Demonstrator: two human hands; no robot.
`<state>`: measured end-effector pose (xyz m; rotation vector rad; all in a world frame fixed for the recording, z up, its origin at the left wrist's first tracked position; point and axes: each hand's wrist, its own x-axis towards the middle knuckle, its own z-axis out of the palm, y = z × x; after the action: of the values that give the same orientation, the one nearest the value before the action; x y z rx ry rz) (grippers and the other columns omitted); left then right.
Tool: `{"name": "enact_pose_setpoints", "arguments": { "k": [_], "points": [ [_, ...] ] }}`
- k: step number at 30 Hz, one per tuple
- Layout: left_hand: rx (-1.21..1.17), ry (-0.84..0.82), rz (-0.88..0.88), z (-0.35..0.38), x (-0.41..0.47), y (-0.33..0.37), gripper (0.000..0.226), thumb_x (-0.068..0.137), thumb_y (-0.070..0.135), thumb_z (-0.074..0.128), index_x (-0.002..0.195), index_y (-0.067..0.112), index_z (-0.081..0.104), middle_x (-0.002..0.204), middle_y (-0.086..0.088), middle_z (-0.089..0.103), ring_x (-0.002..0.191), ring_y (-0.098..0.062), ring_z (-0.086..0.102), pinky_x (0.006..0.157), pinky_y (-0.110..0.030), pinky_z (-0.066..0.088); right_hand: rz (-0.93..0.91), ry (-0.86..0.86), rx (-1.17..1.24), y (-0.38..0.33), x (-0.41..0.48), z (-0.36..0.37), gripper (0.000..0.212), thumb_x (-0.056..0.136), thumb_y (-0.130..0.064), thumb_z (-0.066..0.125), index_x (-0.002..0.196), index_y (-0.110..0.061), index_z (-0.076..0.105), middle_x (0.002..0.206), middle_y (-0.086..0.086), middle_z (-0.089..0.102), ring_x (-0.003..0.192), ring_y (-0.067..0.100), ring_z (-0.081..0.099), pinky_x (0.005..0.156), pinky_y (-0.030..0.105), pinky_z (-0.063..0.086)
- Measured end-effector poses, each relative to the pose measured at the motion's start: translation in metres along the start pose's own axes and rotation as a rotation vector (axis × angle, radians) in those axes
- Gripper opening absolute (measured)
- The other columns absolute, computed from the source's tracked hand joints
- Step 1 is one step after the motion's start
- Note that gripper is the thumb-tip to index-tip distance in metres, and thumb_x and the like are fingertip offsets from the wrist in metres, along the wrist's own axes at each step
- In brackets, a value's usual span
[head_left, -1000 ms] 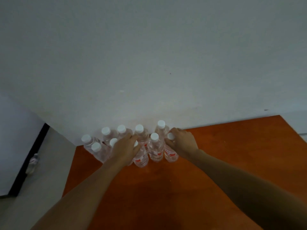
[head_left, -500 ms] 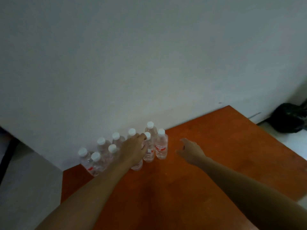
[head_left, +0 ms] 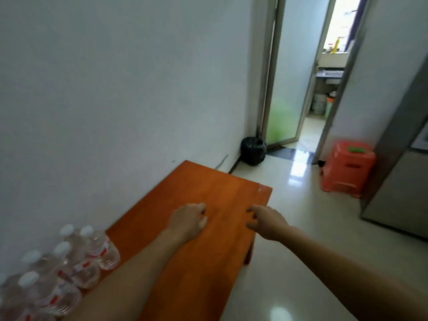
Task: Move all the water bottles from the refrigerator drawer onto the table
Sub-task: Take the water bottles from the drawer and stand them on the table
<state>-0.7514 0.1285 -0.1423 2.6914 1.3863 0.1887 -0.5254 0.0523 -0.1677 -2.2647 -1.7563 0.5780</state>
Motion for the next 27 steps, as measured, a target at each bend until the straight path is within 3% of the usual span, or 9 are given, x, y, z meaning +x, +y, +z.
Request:
{"name": "enact_pose_setpoints", "arguments": {
  "k": [5, 8, 12, 18, 27],
  "points": [
    [-0.111, -0.057, 0.140, 0.039, 0.056, 0.157, 0.014, 0.090, 0.035, 0.054, 0.097, 0.024, 0.059, 0.089, 0.002, 0.064, 0.076, -0.015, 0.061, 0.072, -0.035, 0.056, 0.140, 0.091, -0.016, 0.146, -0.058, -0.054, 0.050, 0.090, -0.040, 0.060, 0.136, -0.028, 0.045, 0.123, -0.001, 0.062, 0.104, 0.018, 0.060, 0.079, 0.029, 0.047],
    [-0.134, -0.083, 0.249, 0.064, 0.078, 0.254, 0.020, 0.090, 0.039, 0.054, 0.104, 0.024, 0.059, 0.094, 0.002, 0.066, 0.082, -0.015, 0.061, 0.072, -0.033, 0.054, 0.243, 0.139, 0.013, 0.232, -0.092, -0.090, 0.054, 0.089, -0.041, 0.060, 0.139, -0.030, 0.041, 0.123, 0.000, 0.062, 0.106, 0.019, 0.059, 0.084, 0.031, 0.047],
    [-0.140, -0.095, 0.396, 0.082, 0.111, 0.362, 0.028, 0.092, 0.040, 0.051, 0.113, 0.022, 0.058, 0.105, 0.000, 0.066, 0.094, -0.019, 0.060, 0.082, -0.037, 0.052, 0.386, 0.217, 0.043, 0.328, -0.130, -0.134, 0.056, 0.086, -0.042, 0.060, 0.138, -0.032, 0.042, 0.120, 0.001, 0.063, 0.105, 0.019, 0.060, 0.085, 0.031, 0.046],
    [-0.082, -0.107, 0.559, 0.098, 0.177, 0.476, 0.025, 0.091, 0.039, 0.050, 0.110, 0.023, 0.057, 0.108, -0.001, 0.066, 0.096, -0.022, 0.059, 0.077, -0.033, 0.047, 0.545, 0.324, 0.066, 0.436, -0.158, -0.167, 0.053, 0.087, -0.040, 0.058, 0.137, -0.029, 0.043, 0.110, -0.001, 0.062, 0.095, 0.018, 0.058, 0.081, 0.033, 0.049],
    [-0.155, -0.116, 0.795, 0.116, 0.320, 0.618, 0.014, 0.090, 0.032, 0.056, 0.098, 0.021, 0.059, 0.098, 0.002, 0.063, 0.079, -0.011, 0.052, 0.064, -0.022, 0.040, 0.704, 0.424, 0.083, 0.576, -0.116, -0.236, 0.054, 0.087, -0.038, 0.062, 0.136, -0.026, 0.044, 0.119, 0.004, 0.061, 0.106, 0.023, 0.057, 0.087, 0.034, 0.048]
  ]
}}
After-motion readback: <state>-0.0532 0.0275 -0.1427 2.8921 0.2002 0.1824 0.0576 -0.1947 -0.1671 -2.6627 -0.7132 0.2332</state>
